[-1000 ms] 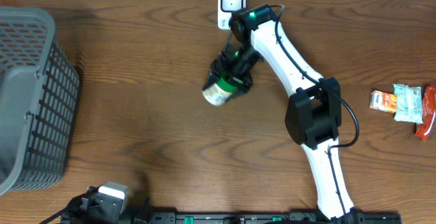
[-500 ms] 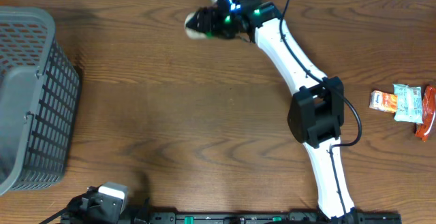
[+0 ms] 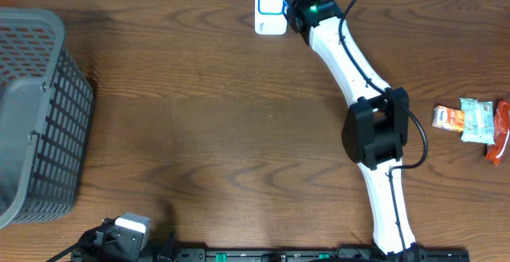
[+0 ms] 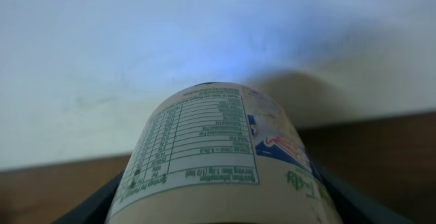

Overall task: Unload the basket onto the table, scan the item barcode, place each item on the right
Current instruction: 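Hold the jar's label in front of the white scanner, then carry the jar to the right edge and release it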

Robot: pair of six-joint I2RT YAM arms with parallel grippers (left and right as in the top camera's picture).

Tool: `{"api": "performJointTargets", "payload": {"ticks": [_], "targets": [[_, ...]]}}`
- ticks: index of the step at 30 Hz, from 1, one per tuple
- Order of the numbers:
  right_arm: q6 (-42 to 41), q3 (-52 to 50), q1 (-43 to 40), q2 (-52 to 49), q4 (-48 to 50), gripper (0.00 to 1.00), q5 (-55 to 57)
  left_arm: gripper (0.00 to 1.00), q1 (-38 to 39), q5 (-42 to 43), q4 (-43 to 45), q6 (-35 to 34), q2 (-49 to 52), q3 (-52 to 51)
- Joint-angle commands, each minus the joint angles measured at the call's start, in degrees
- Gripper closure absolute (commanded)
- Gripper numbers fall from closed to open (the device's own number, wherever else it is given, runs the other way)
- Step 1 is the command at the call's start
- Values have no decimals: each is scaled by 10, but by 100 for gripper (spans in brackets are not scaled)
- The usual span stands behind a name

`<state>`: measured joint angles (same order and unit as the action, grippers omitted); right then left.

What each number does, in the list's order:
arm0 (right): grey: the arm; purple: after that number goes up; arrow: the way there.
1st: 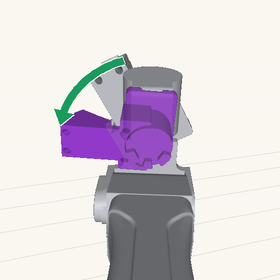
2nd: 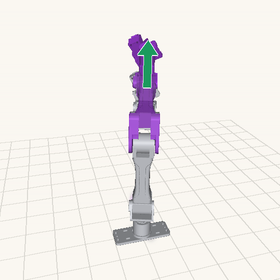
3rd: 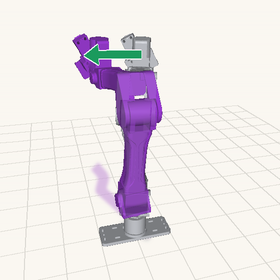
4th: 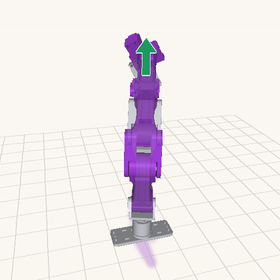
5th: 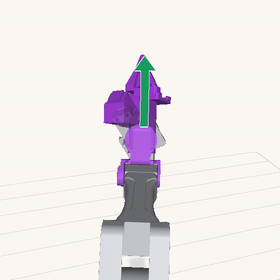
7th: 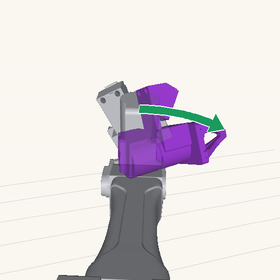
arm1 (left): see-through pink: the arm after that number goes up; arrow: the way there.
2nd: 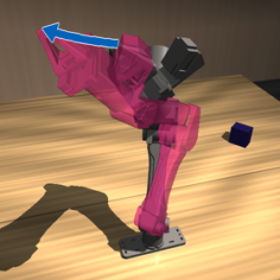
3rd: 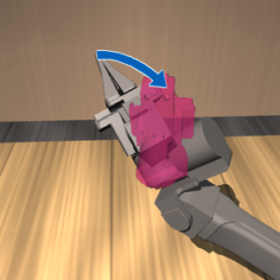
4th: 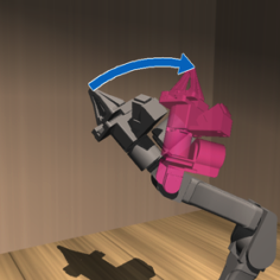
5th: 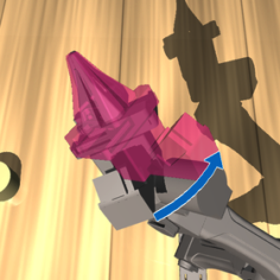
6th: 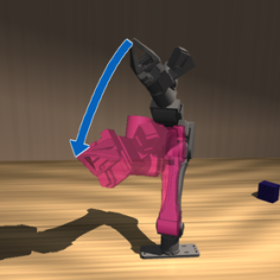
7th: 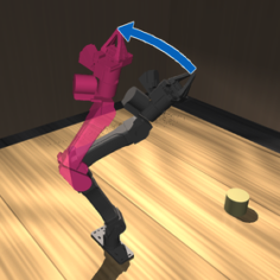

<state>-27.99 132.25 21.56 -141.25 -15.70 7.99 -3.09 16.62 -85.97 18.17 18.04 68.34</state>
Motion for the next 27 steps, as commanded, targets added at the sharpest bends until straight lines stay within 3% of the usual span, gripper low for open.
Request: {"api": "performJointTargets", "payload": {"ticks": [1,17,23,27], "targets": [[24,0,2,-47,24,57,46,7,3,7,0,-3,-3,3],[24,1,7,-64,75,55,71,7,3,7,0,-3,-3,3],[65,1,10,9,28,54,72,7,3,7,0,-3,-3,3],[109,1,5,92,-79,50,96,7,3,7,0,-3,-3,3]]}}
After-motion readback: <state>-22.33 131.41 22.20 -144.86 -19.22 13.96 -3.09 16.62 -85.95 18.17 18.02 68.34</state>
